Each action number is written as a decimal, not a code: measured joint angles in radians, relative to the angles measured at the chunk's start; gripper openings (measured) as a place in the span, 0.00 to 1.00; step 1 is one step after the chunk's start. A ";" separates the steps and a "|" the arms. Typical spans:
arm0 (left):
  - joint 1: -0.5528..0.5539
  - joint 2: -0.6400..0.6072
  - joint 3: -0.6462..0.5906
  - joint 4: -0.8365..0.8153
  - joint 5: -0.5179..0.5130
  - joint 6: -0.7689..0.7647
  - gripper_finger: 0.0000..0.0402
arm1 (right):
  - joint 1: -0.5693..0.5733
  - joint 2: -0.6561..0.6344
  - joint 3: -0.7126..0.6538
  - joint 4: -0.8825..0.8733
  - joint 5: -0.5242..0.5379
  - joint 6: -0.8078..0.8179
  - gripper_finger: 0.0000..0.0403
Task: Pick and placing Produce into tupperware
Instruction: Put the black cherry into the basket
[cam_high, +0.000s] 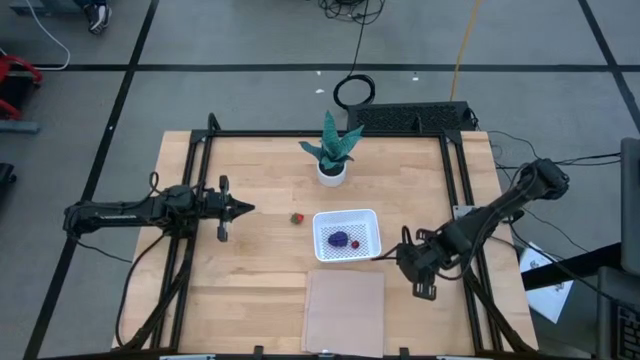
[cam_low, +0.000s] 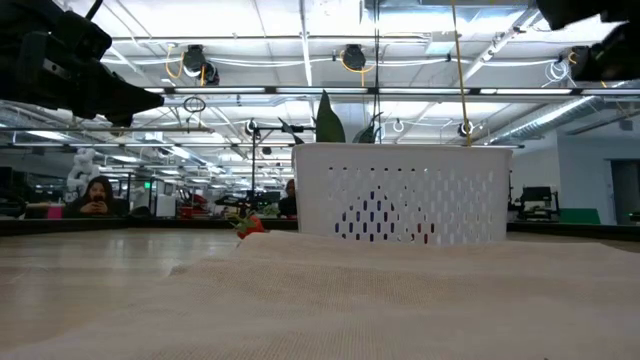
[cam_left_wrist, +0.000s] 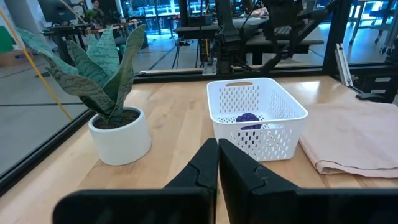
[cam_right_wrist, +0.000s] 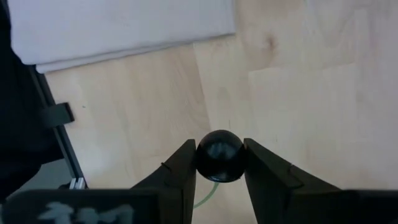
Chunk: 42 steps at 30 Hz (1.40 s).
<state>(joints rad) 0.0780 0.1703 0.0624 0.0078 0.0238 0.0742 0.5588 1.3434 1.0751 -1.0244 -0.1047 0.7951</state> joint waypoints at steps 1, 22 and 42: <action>0.000 0.000 0.000 0.000 0.000 0.000 0.04 | -0.005 0.000 0.012 -0.013 0.000 -0.011 0.25; 0.000 0.000 0.000 -0.006 -0.009 0.000 0.04 | -0.095 -0.001 0.156 -0.220 0.002 -0.123 0.25; 0.000 0.000 0.000 -0.021 -0.009 0.011 0.04 | -0.207 -0.001 0.190 -0.269 0.003 -0.275 0.25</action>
<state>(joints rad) 0.0780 0.1703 0.0624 -0.0134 0.0151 0.0849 0.3521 1.3422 1.2652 -1.2933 -0.1017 0.5202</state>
